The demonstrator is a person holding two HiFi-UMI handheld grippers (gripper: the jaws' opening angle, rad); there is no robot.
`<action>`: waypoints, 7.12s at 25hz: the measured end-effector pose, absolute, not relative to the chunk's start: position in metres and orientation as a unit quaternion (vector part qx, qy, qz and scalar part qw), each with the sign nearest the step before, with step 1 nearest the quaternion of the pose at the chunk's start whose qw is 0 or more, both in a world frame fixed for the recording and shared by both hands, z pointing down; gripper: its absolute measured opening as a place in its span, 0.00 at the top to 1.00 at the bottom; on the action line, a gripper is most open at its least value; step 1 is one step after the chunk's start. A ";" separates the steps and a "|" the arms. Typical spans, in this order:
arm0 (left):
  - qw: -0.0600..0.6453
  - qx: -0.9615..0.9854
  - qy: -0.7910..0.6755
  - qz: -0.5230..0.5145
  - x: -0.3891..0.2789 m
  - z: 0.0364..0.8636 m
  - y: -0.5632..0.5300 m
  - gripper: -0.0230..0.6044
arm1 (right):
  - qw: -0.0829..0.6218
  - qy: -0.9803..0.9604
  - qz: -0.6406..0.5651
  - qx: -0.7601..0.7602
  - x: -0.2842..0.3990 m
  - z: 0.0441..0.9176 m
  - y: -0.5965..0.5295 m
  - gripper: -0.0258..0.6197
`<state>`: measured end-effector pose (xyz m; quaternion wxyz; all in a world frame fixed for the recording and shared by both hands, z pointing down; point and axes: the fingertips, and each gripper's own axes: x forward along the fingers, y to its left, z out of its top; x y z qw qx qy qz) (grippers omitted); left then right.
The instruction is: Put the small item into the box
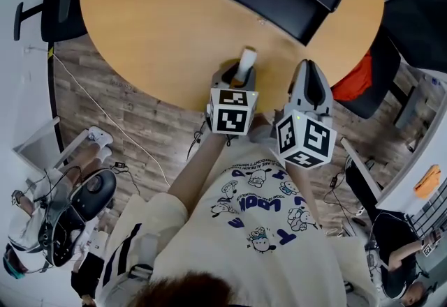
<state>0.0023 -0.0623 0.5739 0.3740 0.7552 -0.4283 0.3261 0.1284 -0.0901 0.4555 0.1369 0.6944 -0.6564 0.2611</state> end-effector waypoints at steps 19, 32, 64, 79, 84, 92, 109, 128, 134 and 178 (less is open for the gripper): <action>0.327 0.787 -0.440 0.283 0.010 0.508 -0.100 0.74 | 0.104 -0.652 0.235 0.713 0.144 0.422 -0.104 0.89; 0.289 0.806 -0.450 0.252 0.028 0.459 -0.135 0.74 | 0.088 -0.650 0.225 0.721 0.159 0.407 -0.115 0.89; 0.244 0.833 -0.431 0.248 0.068 0.431 -0.213 0.74 | 0.072 -0.611 0.246 0.749 0.186 0.417 -0.143 0.89; 0.281 0.825 -0.399 0.284 0.076 0.478 -0.227 0.74 | 0.097 -0.576 0.273 0.764 0.187 0.443 -0.139 0.89; 0.290 0.820 -0.389 0.305 0.081 0.499 -0.229 0.74 | 0.104 -0.568 0.281 0.767 0.188 0.452 -0.139 0.89; 0.300 0.813 -0.372 0.334 0.089 0.524 -0.232 0.74 | 0.112 -0.555 0.292 0.771 0.191 0.462 -0.140 0.89; 0.310 0.780 -0.378 0.390 0.086 0.551 -0.233 0.73 | 0.126 -0.540 0.309 0.773 0.188 0.477 -0.133 0.89; 0.315 0.788 -0.374 0.373 0.092 0.546 -0.231 0.72 | 0.121 -0.548 0.306 0.769 0.191 0.475 -0.135 0.89; 0.295 0.804 -0.395 0.333 0.086 0.516 -0.230 0.72 | 0.109 -0.562 0.287 0.768 0.186 0.454 -0.135 0.89; 0.150 0.830 -0.523 0.124 0.021 0.328 -0.153 0.92 | 0.028 -0.702 0.137 0.699 0.137 0.323 -0.130 0.89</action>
